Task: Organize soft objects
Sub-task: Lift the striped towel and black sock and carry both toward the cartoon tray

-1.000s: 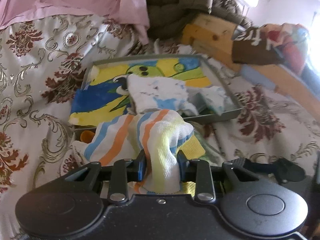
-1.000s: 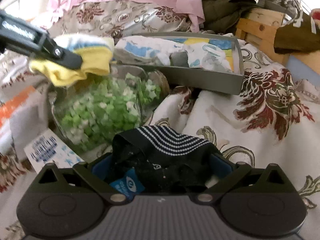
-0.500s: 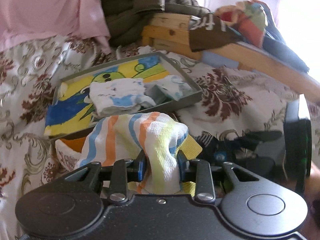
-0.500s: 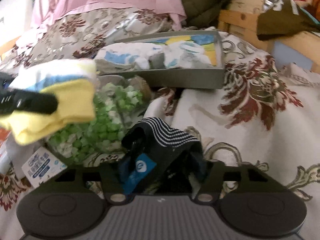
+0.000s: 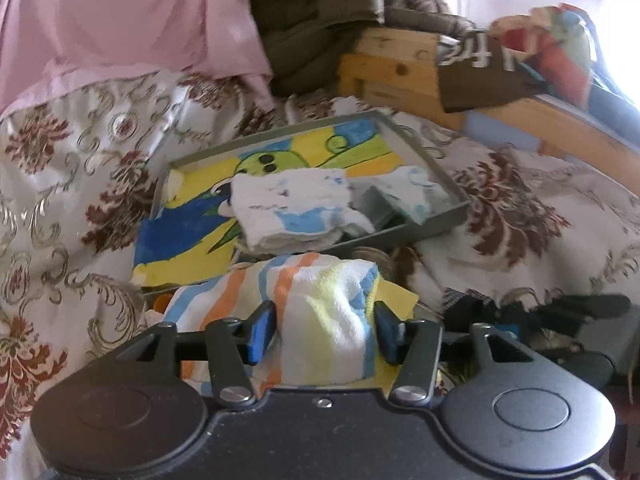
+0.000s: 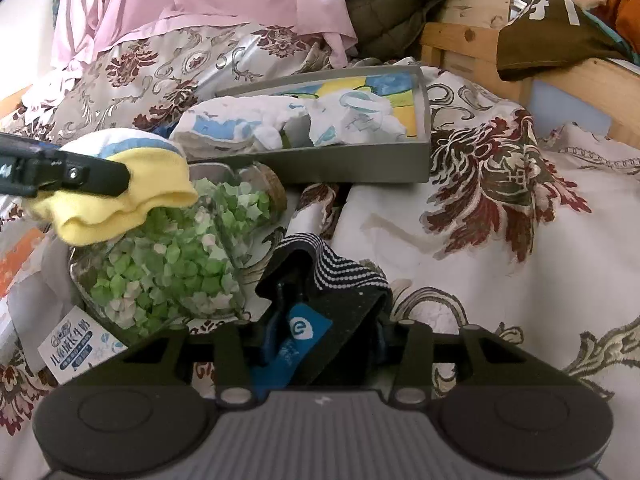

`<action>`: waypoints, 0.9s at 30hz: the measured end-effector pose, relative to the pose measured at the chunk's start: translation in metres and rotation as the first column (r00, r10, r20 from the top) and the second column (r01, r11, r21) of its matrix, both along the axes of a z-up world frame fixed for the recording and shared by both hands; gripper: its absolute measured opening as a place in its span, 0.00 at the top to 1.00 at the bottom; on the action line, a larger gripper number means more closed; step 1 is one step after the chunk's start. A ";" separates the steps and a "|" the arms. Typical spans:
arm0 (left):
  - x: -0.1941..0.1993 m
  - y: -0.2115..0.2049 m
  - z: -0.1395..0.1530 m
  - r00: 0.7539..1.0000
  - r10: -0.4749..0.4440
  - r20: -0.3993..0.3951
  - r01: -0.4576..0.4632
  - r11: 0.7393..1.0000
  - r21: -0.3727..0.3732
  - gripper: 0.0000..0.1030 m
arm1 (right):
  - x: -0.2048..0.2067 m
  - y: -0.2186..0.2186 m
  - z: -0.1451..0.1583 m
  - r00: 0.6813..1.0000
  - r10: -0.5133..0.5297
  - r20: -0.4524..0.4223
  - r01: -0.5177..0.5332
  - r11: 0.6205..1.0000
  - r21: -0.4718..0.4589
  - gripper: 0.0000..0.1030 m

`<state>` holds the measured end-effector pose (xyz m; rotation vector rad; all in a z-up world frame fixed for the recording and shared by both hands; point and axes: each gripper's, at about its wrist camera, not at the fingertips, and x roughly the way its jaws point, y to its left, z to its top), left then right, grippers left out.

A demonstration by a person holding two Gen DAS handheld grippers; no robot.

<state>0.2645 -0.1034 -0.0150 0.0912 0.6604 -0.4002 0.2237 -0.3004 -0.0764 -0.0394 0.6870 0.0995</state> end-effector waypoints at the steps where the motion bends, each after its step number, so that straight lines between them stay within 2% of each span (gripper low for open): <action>1: 0.004 0.002 -0.001 1.000 0.012 -0.013 -0.012 1.000 -0.010 0.45 | 0.000 0.000 0.000 1.000 -0.001 0.000 0.001 1.000 0.003 0.54; 4: 0.016 0.010 -0.004 0.996 0.045 -0.073 -0.049 0.998 -0.047 0.46 | 0.000 -0.001 0.000 1.000 -0.006 -0.002 0.006 1.000 0.017 0.57; 7: 0.024 0.019 -0.006 0.989 0.080 -0.123 -0.093 0.991 -0.101 0.54 | 0.000 -0.003 0.001 1.000 -0.005 -0.005 0.005 0.999 0.045 0.66; 11: 0.023 0.025 -0.005 0.986 0.096 -0.135 -0.114 0.984 -0.134 0.69 | -0.001 -0.002 0.003 1.000 0.010 -0.002 -0.010 0.997 0.077 0.80; 14: 0.017 0.029 -0.001 0.987 0.098 -0.127 -0.117 0.981 -0.152 0.73 | -0.003 -0.003 0.006 1.000 0.018 0.010 -0.019 0.992 0.121 0.85; 21: -0.001 0.034 0.026 0.994 0.068 -0.082 -0.083 0.976 -0.203 0.74 | -0.010 -0.014 0.018 0.998 0.011 0.056 -0.024 0.969 0.244 0.86; 27: -0.009 0.039 0.052 0.994 0.078 -0.083 -0.097 0.958 -0.268 0.74 | -0.017 -0.019 0.030 0.993 0.019 0.118 -0.053 0.953 0.299 0.86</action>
